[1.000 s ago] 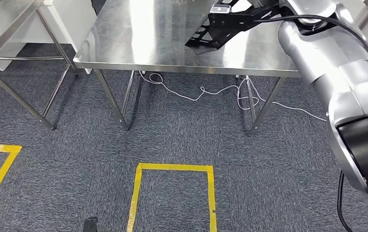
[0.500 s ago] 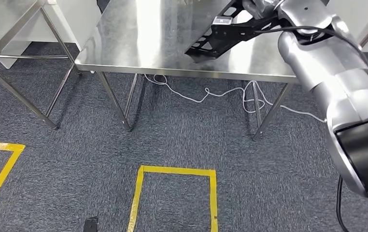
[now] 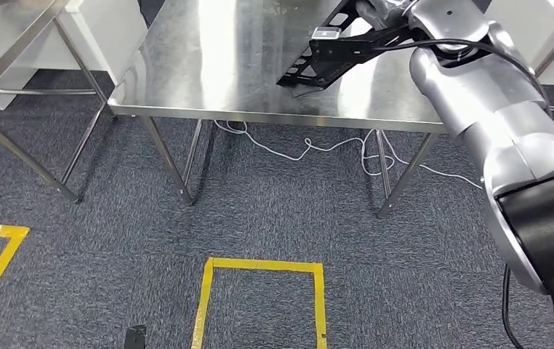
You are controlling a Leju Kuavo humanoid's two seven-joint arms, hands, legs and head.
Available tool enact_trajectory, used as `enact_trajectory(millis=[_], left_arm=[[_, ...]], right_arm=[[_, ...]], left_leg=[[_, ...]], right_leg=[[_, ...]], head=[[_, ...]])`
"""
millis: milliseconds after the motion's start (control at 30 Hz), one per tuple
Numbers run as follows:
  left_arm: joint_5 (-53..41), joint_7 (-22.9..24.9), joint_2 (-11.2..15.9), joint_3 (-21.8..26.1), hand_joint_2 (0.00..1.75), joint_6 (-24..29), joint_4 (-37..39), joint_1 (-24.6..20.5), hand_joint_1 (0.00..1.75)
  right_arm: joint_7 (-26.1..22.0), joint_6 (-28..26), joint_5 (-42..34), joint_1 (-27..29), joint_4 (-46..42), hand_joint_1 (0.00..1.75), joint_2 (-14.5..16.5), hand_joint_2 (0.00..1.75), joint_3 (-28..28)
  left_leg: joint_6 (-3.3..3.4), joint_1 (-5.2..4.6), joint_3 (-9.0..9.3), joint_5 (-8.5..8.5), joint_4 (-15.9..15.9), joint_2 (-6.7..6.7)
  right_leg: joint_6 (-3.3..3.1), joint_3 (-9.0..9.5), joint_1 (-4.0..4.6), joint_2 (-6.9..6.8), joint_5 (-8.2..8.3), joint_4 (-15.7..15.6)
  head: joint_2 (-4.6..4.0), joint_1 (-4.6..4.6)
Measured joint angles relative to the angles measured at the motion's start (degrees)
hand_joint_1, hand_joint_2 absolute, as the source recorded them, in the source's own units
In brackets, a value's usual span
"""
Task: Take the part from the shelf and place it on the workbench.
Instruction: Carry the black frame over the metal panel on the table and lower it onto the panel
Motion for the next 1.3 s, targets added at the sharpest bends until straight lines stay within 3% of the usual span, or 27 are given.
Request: enact_trajectory(millis=[67,133,167,200,233,267,333,400,500,567,667,700,733,767,833,867,967,1033,1100,1167,1200,1233,1300], left_arm=[[0.07,-0.08,-0.03,-0.04,1.75,0.00,-0.01,-0.02,0.00],[0.08,-0.15,-0.05,-0.04,1.75,0.00,-0.01,-0.10,0.00],[0.10,-0.17,-0.06,-0.04,1.75,0.00,-0.01,-0.09,0.00],[0.12,-0.20,-0.08,-0.03,1.75,0.00,-0.01,-0.02,0.00],[0.14,-0.23,-0.10,-0.03,1.75,0.00,-0.01,0.07,0.00],[0.16,-0.26,-0.11,-0.02,1.75,0.00,-0.01,0.14,0.00],[0.16,-0.30,-0.11,-0.02,1.75,0.00,-0.01,0.17,0.00],[0.20,-0.33,-0.11,-0.02,1.75,-0.02,-0.01,0.17,0.00],[0.27,-0.38,-0.05,-0.01,1.75,-0.01,-0.02,0.22,0.00],[0.27,-0.49,0.03,-0.01,1.75,0.02,-0.03,0.20,0.00],[0.27,-0.58,0.06,-0.02,1.75,0.08,-0.03,0.23,0.00],[0.27,-0.58,0.06,-0.02,1.75,0.10,-0.03,0.25,0.00],[0.27,-0.58,0.07,-0.01,1.75,0.12,-0.03,0.29,0.00],[0.27,-0.58,0.08,-0.01,1.75,0.13,-0.03,0.33,0.00],[0.27,-0.58,0.15,0.00,1.75,0.15,-0.03,0.40,0.00],[0.27,-0.60,0.19,-0.01,1.75,0.16,-0.03,0.41,0.00],[0.27,-0.65,0.24,-0.02,1.75,0.17,-0.03,0.34,0.00],[0.28,-0.67,0.22,-0.01,1.75,0.22,-0.04,0.37,0.00],[0.30,-0.69,0.17,0.01,1.75,0.29,-0.05,0.37,0.00],[0.30,-0.69,0.13,0.01,1.75,0.33,-0.05,0.32,0.00],[0.31,-0.69,0.11,0.00,1.75,0.33,-0.04,0.39,0.00],[0.31,-0.69,0.10,0.01,1.75,0.33,-0.04,0.51,0.00],[0.32,-0.71,0.09,0.02,1.75,0.33,-0.03,0.76,0.00]], right_arm=[[0.02,0.33,0.20,-0.75,-0.02,1.75,-0.04,1.75,0.05],[0.14,0.48,0.56,-0.86,0.03,1.75,-0.14,1.75,0.19],[0.29,0.47,0.73,-0.59,0.09,1.75,-0.26,1.75,0.28],[0.44,0.45,0.84,-0.29,0.18,1.75,-0.38,1.75,0.39],[0.57,0.43,0.91,-0.09,0.26,1.75,-0.46,1.75,0.50],[0.67,0.41,0.96,-0.04,0.33,1.75,-0.50,1.75,0.61],[0.71,0.40,0.97,-0.27,0.40,1.75,-0.47,1.75,0.75],[0.83,0.40,0.97,-0.39,0.49,1.75,-0.39,1.75,0.81],[1.16,0.39,1.01,-0.64,0.57,1.75,-0.33,1.75,0.83],[1.22,0.39,1.06,-0.93,0.62,1.75,-0.22,1.75,0.85],[1.21,0.39,1.07,-0.91,0.90,1.75,0.09,1.75,1.02],[1.21,0.39,1.07,-0.87,1.02,1.75,0.14,1.75,1.08],[1.21,0.39,1.08,-0.85,1.13,1.75,0.17,1.75,1.14],[1.20,0.39,1.08,-0.85,1.21,1.75,0.19,1.75,1.20],[1.20,0.39,1.09,-0.86,1.32,1.75,0.26,1.75,1.28],[1.20,0.39,1.08,-0.90,1.37,1.75,0.32,1.75,1.31],[1.22,0.37,1.08,-1.05,1.47,1.75,0.35,1.75,1.32],[1.23,0.35,1.09,-1.14,1.49,1.75,0.21,1.75,1.31],[1.23,0.35,1.06,-1.05,1.52,1.75,0.09,1.75,1.31],[1.22,0.35,1.01,-0.44,1.67,1.75,-0.06,1.75,1.31],[1.22,0.35,1.03,0.03,1.80,1.75,-0.14,1.75,1.32],[1.22,0.35,1.04,0.44,1.93,1.75,-0.22,1.75,1.32],[1.21,0.35,1.08,0.78,2.07,1.75,-0.26,1.75,1.33]], left_leg=[[0.43,0.20,0.96,0.32,-1.36,0.03],[0.77,0.07,1.27,0.17,-1.57,-0.11],[0.82,0.07,1.43,-0.01,-1.57,-0.26],[0.81,0.07,1.67,-0.22,-1.55,-0.45],[0.69,0.07,1.96,-0.46,-1.50,-0.64],[0.52,0.07,2.27,-0.74,-1.43,-0.80],[-0.05,-0.14,2.58,-1.56,-0.86,-1.00],[-0.68,-0.41,2.55,-2.47,-0.11,-1.10],[-1.46,-0.34,2.60,-3.41,0.49,-1.05],[-2.25,-0.10,1.25,-5.15,3.62,-0.78],[-3.40,0.54,-4.71,-8.49,13.97,-0.43],[-3.54,0.68,-6.40,-8.36,15.92,-0.41],[-3.52,0.76,-7.14,-7.10,15.86,-0.40],[-3.35,0.79,-6.78,-4.78,13.61,-0.39],[-2.59,0.62,-4.06,0.38,6.12,-0.37],[-2.10,0.38,-2.82,1.71,3.24,-0.36],[-0.87,-0.20,-1.02,1.00,0.61,-0.20],[-0.29,0.01,-0.05,0.74,-0.57,-0.14],[0.28,0.12,0.70,0.77,-1.50,-0.18],[0.68,-0.06,1.00,0.41,-1.58,-0.39],[0.75,-0.11,1.24,0.15,-1.58,-0.56],[0.74,-0.17,1.55,-0.15,-1.56,-0.75],[0.48,-0.26,2.38,-0.89,-1.42,-1.08]], right_leg=[[-0.24,-2.22,0.25,-0.20,-1.76,4.11],[-0.71,-6.79,0.17,-0.23,-4.63,12.41],[-0.62,-8.98,0.15,-0.23,-5.53,15.93],[-0.26,-10.29,0.13,-0.24,-5.49,17.54],[0.29,-10.40,0.11,-0.25,-4.33,16.72],[0.89,-9.40,0.06,-0.27,-2.31,13.59],[1.67,-5.86,-0.12,-0.55,2.33,4.50],[1.15,-3.68,-0.18,-0.70,4.38,-0.49],[-0.17,-3.10,-0.40,-0.53,4.06,-0.81],[-0.92,-2.45,-0.89,-0.43,3.69,-0.92],[-1.62,-1.58,-0.87,-0.11,2.95,-0.89],[-1.64,-1.26,-0.85,0.00,2.67,-0.87],[-1.60,-0.83,-0.83,0.09,2.33,-0.87],[-1.46,-0.28,-0.82,0.15,1.94,-0.88],[-1.17,0.84,-0.75,0.24,1.18,-1.02],[-0.95,1.18,-0.65,0.31,0.88,-1.12],[-0.16,1.41,-0.35,0.39,0.40,-1.46],[0.12,0.90,-0.17,0.14,-0.29,-0.65],[-0.26,-2.09,-0.06,-0.10,-2.26,4.57],[-0.63,-6.98,-0.06,-0.11,-4.36,12.46],[-0.47,-8.88,-0.06,-0.11,-4.51,14.81],[-0.09,-9.75,-0.06,-0.11,-3.67,15.03],[0.96,-8.17,-0.12,-0.23,0.64,8.81]], head=[[0.01,0.17],[0.01,0.24],[0.01,0.27],[0.01,0.27],[0.01,0.27],[0.01,0.29],[0.00,0.33],[0.00,0.24],[0.01,0.05],[0.01,-0.16],[0.00,-0.36],[-0.01,-0.37],[-0.01,-0.37],[-0.01,-0.38],[0.00,-0.33],[0.00,-0.31],[0.00,-0.45],[0.01,-0.38],[0.00,-0.26],[0.00,-0.19],[0.01,-0.19],[0.00,-0.17],[0.00,-0.18]])
